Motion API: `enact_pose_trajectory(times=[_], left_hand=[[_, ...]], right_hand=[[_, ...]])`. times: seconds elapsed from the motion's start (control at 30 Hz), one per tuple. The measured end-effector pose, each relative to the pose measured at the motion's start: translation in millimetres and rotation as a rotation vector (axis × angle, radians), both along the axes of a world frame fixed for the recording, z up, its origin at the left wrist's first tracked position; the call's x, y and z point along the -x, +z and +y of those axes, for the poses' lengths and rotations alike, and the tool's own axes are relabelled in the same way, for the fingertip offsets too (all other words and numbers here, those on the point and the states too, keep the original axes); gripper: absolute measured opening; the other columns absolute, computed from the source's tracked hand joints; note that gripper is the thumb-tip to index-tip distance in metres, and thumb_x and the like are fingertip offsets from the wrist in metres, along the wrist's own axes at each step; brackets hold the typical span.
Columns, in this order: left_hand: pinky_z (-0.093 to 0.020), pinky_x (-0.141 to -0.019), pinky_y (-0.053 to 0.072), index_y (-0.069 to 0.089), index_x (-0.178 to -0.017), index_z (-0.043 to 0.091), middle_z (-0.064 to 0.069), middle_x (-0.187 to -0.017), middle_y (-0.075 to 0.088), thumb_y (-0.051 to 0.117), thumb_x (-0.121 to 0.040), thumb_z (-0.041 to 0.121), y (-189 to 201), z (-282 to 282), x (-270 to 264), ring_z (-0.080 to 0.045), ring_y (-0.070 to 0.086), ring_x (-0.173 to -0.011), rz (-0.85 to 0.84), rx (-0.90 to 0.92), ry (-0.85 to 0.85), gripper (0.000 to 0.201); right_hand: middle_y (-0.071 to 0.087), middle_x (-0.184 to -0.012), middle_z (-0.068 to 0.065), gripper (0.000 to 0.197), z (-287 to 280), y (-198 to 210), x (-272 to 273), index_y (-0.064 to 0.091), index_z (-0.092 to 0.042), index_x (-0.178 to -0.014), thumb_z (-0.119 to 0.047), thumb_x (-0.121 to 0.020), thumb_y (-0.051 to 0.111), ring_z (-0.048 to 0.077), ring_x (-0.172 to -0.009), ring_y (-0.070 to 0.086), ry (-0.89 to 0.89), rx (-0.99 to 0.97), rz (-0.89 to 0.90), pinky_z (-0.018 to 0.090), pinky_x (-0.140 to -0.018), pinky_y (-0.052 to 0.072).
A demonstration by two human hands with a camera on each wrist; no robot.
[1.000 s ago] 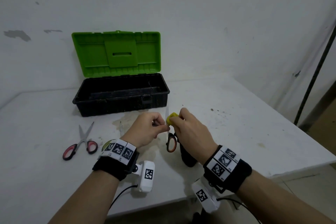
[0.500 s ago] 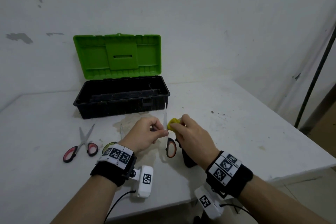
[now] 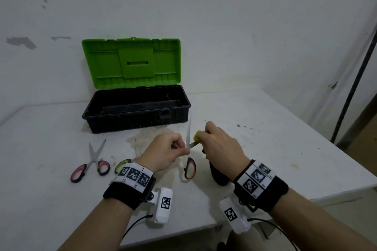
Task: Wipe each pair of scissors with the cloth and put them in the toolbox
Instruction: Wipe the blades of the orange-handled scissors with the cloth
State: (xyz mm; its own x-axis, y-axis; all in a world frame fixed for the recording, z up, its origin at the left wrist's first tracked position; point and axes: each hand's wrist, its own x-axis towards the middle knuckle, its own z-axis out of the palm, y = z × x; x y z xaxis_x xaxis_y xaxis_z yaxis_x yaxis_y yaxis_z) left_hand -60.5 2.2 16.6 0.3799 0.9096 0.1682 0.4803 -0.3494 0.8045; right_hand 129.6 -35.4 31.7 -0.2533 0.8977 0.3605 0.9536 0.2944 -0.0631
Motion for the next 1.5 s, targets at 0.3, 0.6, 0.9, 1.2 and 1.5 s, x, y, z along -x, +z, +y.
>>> enact_pose_trajectory(times=[0.3, 0.6, 0.9, 1.2, 1.5], left_hand=[[-0.025, -0.052, 0.043, 0.064, -0.079, 0.007, -0.002, -0.063, 0.057, 0.078, -0.085, 0.015, -1.2, 1.6, 3.4, -0.01, 0.05, -0.05, -0.187, 0.174, 0.013, 0.017], [-0.027, -0.054, 0.046, 0.064, -0.078, 0.01, -0.008, -0.071, 0.061, 0.079, -0.084, 0.014, -4.1, 0.5, 6.2, -0.013, 0.052, -0.053, -0.195, 0.193, -0.001, 0.017], [-0.024, -0.067, 0.053, 0.068, -0.099, 0.015, -0.002, -0.08, 0.065, 0.071, -0.091, 0.009, -7.0, 3.7, 4.2, -0.01, 0.062, -0.064, -0.124, 0.249, -0.048, 0.011], [-0.035, -0.075, 0.06, 0.075, -0.087, 0.014, -0.01, -0.079, 0.073, 0.085, -0.075, 0.009, -3.2, 4.5, 5.4, -0.019, 0.07, -0.073, -0.413, 0.207, 0.149, 0.016], [-0.029, -0.057, 0.056, 0.06, -0.099, 0.004, -0.012, -0.087, 0.06, 0.06, -0.1, 0.015, 1.3, -0.9, -8.8, -0.018, 0.065, -0.058, -0.826, 0.445, 0.227, 0.011]], right_hand=[[0.04, -0.09, -0.003, 0.021, -13.3, 10.8, 1.4, 0.06, -0.022, -0.101, -0.012, -0.085, 0.07, 0.012, -0.066, 0.036, 0.047, -0.171, 0.098, 0.029, -0.039, 0.041], [0.036, -0.088, -0.005, 0.024, -2.7, -6.1, -10.8, 0.061, -0.024, -0.1, -0.011, -0.083, 0.072, 0.012, -0.065, 0.035, -0.044, -0.123, 0.095, 0.028, -0.036, 0.038], [0.04, -0.087, -0.003, 0.005, -7.1, -2.8, -6.2, 0.061, -0.019, -0.096, -0.015, -0.093, 0.061, 0.014, -0.063, 0.034, -0.009, -0.175, 0.143, 0.033, -0.038, 0.041], [0.039, -0.084, -0.003, 0.011, -3.0, -10.7, -6.8, 0.064, -0.017, -0.093, -0.022, -0.098, 0.055, 0.016, -0.057, 0.034, -0.031, -0.145, 0.152, 0.03, -0.039, 0.034], [0.039, -0.086, -0.004, 0.011, -9.6, -3.5, 0.9, 0.064, -0.02, -0.098, -0.026, -0.098, 0.055, 0.02, -0.059, 0.043, 0.001, -0.134, 0.242, 0.04, -0.044, 0.047]])
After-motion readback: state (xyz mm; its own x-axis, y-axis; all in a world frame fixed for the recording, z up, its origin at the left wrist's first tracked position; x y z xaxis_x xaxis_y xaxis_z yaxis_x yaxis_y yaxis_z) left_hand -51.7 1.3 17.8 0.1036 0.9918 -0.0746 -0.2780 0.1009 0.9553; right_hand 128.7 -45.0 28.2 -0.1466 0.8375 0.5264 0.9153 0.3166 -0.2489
